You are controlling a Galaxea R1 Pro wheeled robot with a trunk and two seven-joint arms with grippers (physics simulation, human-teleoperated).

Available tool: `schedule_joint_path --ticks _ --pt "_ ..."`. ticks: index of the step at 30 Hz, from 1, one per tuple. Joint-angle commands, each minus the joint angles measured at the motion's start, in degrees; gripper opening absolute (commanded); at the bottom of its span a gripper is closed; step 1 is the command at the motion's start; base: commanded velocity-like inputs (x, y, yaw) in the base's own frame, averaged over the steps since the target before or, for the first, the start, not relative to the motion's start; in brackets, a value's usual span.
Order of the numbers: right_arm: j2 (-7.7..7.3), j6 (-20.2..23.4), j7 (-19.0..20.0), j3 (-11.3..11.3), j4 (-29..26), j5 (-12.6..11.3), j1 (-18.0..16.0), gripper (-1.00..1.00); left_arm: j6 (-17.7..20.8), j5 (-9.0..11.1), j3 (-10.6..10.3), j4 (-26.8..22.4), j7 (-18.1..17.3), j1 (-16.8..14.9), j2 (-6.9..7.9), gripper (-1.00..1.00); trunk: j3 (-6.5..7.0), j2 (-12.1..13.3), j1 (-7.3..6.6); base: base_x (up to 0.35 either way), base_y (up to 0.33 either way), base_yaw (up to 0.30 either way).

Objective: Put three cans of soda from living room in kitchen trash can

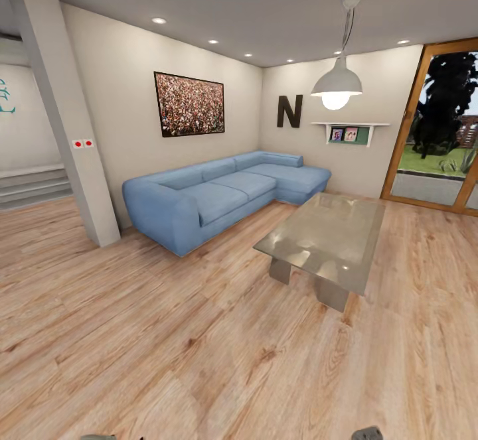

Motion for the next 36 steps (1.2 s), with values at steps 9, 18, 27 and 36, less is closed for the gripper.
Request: schedule_joint_path --ticks 9,18,27,36 --pt "-0.40 -3.1 1.2 -2.4 -0.3 0.2 0.0 1.00 0.1 0.1 0.8 0.3 -1.0 0.0 0.46 1.00 0.00 0.0 0.00 0.000 0.000 0.000" --pt "-0.42 -3.2 1.3 -2.5 -0.3 0.2 0.0 1.00 0.1 0.1 0.9 0.3 -1.1 0.0 0.51 1.00 0.00 0.0 0.00 -0.076 0.000 0.000" --pt "-0.42 -3.1 1.3 -2.5 -0.3 0.2 0.0 1.00 0.1 0.1 0.9 0.4 -1.1 0.0 0.54 1.00 0.00 0.0 0.00 -0.281 0.000 0.000" --pt "-0.42 -3.1 1.3 -2.5 -0.3 0.2 0.0 1.00 0.1 0.1 0.9 0.4 -1.1 0.0 0.54 1.00 0.00 0.0 0.00 -0.062 0.000 0.000"
